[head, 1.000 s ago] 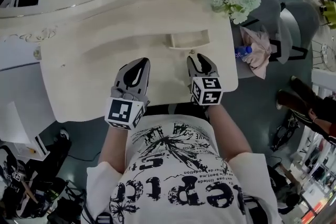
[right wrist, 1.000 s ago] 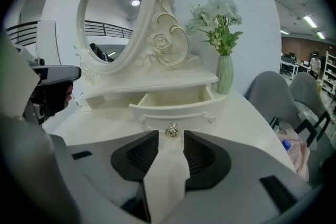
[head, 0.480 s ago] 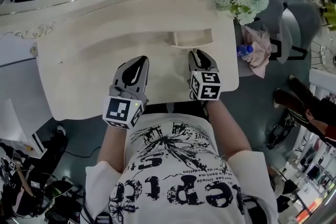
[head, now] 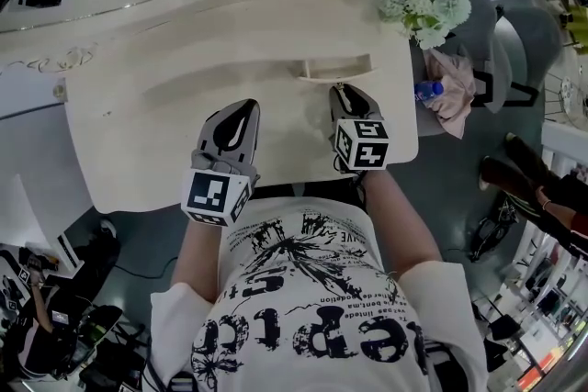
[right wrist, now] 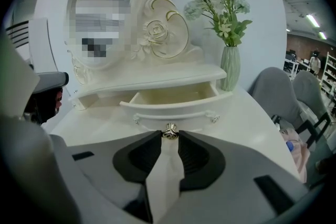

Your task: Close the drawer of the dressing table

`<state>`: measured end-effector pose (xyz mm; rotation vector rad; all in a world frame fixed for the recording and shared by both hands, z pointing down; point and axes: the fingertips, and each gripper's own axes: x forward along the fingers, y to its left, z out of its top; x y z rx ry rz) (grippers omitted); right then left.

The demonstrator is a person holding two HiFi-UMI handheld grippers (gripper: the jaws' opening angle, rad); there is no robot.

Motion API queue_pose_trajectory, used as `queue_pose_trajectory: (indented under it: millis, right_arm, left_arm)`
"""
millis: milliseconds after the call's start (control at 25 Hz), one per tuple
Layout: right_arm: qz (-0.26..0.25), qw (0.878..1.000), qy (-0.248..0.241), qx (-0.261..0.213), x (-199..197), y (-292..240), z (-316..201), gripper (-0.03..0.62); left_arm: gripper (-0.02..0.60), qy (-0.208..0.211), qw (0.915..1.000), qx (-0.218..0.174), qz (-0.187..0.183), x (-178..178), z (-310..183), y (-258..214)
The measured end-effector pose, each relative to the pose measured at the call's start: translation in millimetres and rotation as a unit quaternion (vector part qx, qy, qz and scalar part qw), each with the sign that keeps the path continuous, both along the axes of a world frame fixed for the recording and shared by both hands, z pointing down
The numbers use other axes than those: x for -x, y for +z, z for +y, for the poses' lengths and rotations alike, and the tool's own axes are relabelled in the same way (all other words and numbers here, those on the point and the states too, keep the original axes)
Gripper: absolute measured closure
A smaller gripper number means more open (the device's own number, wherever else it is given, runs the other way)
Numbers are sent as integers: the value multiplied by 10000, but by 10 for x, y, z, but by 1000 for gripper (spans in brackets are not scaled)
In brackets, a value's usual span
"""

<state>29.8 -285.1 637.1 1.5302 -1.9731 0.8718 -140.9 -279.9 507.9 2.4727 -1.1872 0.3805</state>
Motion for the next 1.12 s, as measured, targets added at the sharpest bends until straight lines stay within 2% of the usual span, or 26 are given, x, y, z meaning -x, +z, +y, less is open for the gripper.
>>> queue_pose_trajectory:
  millis: [200, 400, 680, 1120]
  right_arm:
    - [42, 10000, -16, -84, -8, 2, -142, 484]
    - [151, 9997, 90, -142, -27, 21, -271, 485]
    - [-41, 9997, 175, -159, -7, 19, -387, 490]
    - [-72, 9997, 133, -202, 17, 6, -625, 490]
  left_arm:
    - [561, 46, 9999, 73, -134, -16, -27, 89]
    - [561, -8, 10000, 50, -70, -2, -50, 69]
    - [561, -32, 10000, 21, -77, 27, -100, 47]
    - [561, 45, 9999, 50, -123, -13, -141, 53]
